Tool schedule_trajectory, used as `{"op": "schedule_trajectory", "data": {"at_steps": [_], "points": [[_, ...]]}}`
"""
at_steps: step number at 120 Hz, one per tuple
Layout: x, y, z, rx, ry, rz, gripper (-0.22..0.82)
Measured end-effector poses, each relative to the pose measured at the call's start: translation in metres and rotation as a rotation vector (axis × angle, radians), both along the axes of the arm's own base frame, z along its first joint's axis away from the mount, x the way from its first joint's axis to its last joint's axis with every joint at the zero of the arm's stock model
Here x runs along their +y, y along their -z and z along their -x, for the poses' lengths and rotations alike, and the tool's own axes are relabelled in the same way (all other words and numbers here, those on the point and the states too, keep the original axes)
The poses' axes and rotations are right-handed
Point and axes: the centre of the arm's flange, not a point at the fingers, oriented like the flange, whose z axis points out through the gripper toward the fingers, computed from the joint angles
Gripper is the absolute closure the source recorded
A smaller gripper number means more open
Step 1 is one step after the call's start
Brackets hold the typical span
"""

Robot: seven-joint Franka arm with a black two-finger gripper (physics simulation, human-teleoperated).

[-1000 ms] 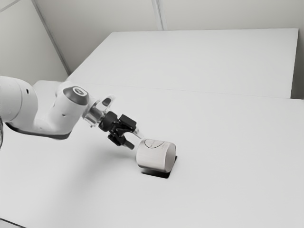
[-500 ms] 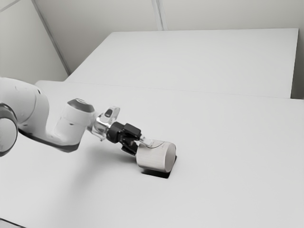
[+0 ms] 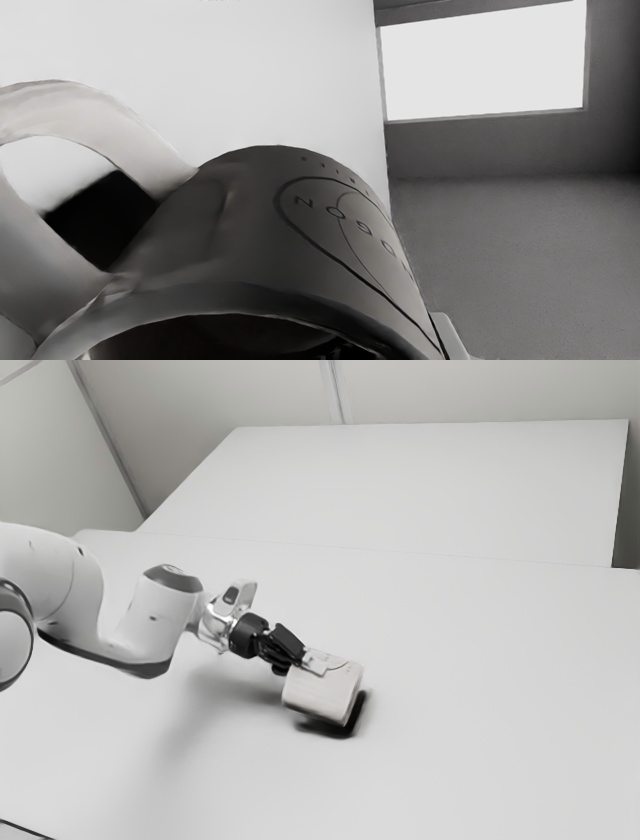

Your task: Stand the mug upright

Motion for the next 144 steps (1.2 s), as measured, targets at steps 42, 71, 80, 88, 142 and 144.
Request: {"op": "schedule_trajectory", "data": {"at_steps": [42,71,80,88,142,144], "points": [[-0.010,-0.077,-0.002,-0.355,0.339,-0.584,0.78],[-0.041,-0.084,0.012,-0.561,0.518,-0.889,0.79],[-0.043,-0.079,0.018,-0.613,0.536,-0.951,0.79],[-0.037,-0.076,0.019,-0.640,0.532,-0.992,0.79],[-0.046,-0.061,0.025,-0.685,0.561,-1.055,0.34],[-0.046,-0.061,0.025,-0.685,0.560,-1.056,0.31]]}}
